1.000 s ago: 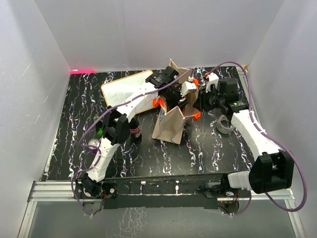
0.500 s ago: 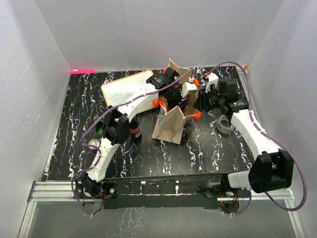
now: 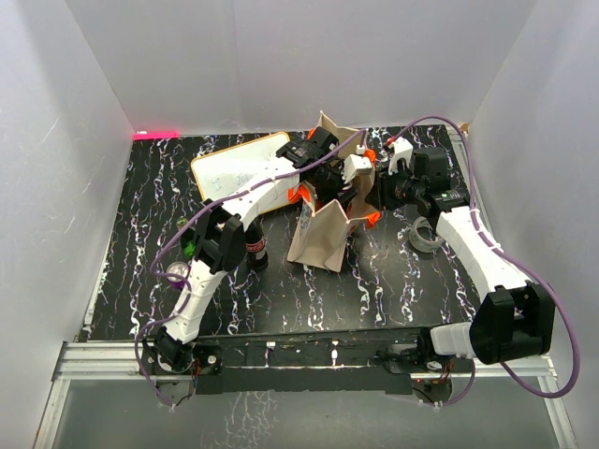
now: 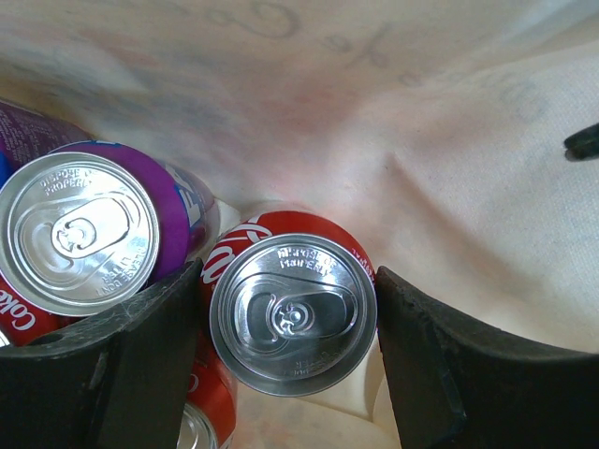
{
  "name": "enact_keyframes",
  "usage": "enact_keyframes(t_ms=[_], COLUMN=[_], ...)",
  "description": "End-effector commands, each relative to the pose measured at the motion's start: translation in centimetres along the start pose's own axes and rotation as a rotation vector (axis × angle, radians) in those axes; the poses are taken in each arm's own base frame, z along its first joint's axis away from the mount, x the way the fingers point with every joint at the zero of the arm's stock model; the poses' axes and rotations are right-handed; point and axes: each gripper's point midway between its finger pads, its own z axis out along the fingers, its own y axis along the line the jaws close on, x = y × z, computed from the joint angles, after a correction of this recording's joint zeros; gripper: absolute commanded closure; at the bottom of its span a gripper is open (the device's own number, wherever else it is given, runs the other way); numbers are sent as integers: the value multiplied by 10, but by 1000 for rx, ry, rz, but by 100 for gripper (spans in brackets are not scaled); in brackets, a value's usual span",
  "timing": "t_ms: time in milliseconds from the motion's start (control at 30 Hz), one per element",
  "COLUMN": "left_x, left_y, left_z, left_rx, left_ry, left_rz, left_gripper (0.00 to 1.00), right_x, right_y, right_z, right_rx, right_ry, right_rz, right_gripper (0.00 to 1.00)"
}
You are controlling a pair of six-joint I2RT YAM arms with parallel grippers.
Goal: Place the beverage into the canvas bag
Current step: Place the drink in the canvas bag.
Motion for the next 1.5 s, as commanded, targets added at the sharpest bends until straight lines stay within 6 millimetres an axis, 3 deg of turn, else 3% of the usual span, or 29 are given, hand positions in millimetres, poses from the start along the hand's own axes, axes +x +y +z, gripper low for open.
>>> enact_keyframes(t_ms=[0,633,1000,1467], left_x=[3,4,-17,-47], left_y=[3,-5,-10,-18], left_z=[-20,-32,-49,-82], left_rx=[-38,-45,-58,-98], left_ry=[15,29,-27,-124], left_rz=[-60,-108,-92,9], left_gripper=[39,16,3,3], right_x=[-22,-25,-31,-40], right_y=[-1,2,4,5], right_z=[-1,-3,-3,-1], right_rx=[0,-12,-25,-42], right_ry=[-66,-76,-87,-93], right_rz=[-37,-46,-61,-79], right_gripper=[68,68,68,68])
